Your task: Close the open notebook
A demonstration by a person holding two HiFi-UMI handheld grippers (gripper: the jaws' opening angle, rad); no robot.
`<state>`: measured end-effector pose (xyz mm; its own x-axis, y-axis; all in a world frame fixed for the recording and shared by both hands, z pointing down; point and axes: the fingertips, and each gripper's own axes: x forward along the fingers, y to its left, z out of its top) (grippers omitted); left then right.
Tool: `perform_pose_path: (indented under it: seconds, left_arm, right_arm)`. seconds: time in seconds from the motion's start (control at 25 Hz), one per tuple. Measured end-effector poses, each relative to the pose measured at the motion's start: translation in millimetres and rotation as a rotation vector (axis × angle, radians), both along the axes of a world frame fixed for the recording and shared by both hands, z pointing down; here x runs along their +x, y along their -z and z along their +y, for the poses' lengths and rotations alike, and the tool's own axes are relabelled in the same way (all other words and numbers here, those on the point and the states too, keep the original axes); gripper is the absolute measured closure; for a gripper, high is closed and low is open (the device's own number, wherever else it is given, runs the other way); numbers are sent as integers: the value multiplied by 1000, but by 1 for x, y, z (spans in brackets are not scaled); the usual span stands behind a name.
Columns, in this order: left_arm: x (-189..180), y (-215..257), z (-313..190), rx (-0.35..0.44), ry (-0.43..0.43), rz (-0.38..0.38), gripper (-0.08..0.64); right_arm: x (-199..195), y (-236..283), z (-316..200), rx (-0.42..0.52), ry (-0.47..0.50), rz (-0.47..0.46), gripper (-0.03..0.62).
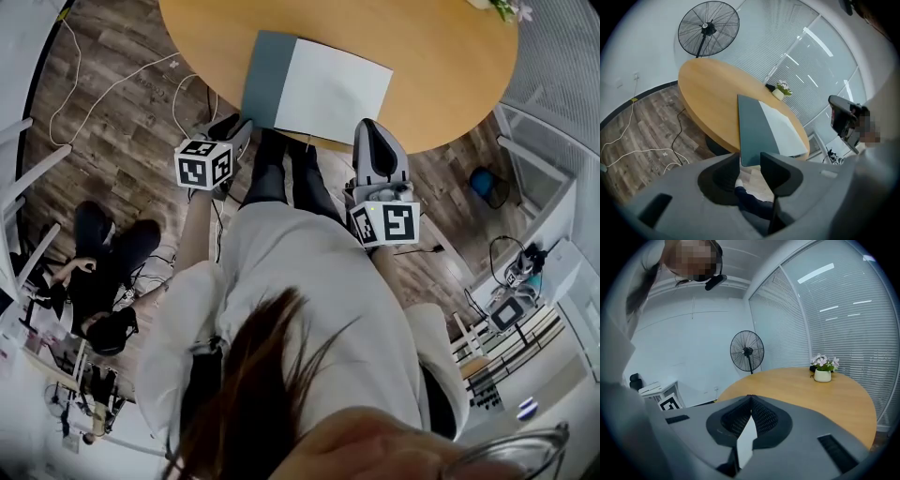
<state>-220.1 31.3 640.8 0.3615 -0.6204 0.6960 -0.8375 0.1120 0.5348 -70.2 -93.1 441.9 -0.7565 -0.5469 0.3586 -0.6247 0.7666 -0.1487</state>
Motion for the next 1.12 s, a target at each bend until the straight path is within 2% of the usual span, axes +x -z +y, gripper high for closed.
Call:
perform_pose_path:
  seconds: [0.24,0.4,0.52,0.84,1.12]
  left_arm:
    - [1,-4,-1,-12,-42,2,425]
    - [-6,-3,1,-23,-48,-31,494]
    - [-9,3,1,-19,-51,-44,518]
    - [-8,32,2,5,-31,-22,532]
    - [2,60,-2,41,-89,-129,536]
  right_arm:
    - [0,0,2,3,-14,3,591]
    - [2,2,2,5,-29,2,591]
    - [2,4,2,8,-37,-2,591]
    - [2,14,4,30,-50,-20,591]
    - [11,29,8,63,-61,-48,591]
